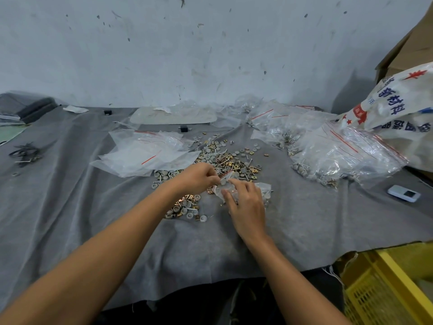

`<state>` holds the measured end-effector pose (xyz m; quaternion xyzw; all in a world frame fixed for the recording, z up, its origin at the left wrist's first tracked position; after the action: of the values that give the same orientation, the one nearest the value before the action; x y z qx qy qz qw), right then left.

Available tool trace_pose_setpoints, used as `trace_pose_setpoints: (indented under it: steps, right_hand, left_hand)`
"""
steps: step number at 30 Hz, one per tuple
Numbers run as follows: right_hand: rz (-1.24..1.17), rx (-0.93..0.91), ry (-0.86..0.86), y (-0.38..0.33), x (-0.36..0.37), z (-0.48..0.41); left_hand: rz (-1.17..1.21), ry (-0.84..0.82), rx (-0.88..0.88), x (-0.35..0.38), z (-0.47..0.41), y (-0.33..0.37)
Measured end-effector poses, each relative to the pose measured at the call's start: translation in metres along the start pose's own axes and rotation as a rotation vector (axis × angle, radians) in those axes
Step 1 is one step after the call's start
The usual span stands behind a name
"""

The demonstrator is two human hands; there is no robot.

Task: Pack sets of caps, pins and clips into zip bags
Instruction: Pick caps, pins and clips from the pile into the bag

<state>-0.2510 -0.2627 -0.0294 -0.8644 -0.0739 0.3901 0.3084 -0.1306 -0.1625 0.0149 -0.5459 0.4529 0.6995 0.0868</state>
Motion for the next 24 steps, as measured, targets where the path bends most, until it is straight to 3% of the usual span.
trace_pose_setpoints:
  steps: [11,24]
  right_hand:
    - [-0.005,0.004,0.003,-0.001,-0.001,0.000]
    - [-0.007,-0.001,0.000,-0.002,-0.002,0.000]
  left_hand:
    - [0.542,0.104,-0.116,0.000,0.003,-0.020]
    - [0.523,0.125,-0.061,0.006,-0.001,-0.003]
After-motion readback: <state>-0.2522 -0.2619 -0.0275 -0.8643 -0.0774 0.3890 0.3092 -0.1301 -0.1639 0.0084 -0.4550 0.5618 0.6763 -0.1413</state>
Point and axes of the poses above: each hand's wrist, its own z-axis away from the middle knuckle, its own x-axis out of the palm, y = z × x, the point moved 8 cm from there along -z, towards the middle knuckle, and after that the axes turned 3 degrees about x, right-handed, at the moved point
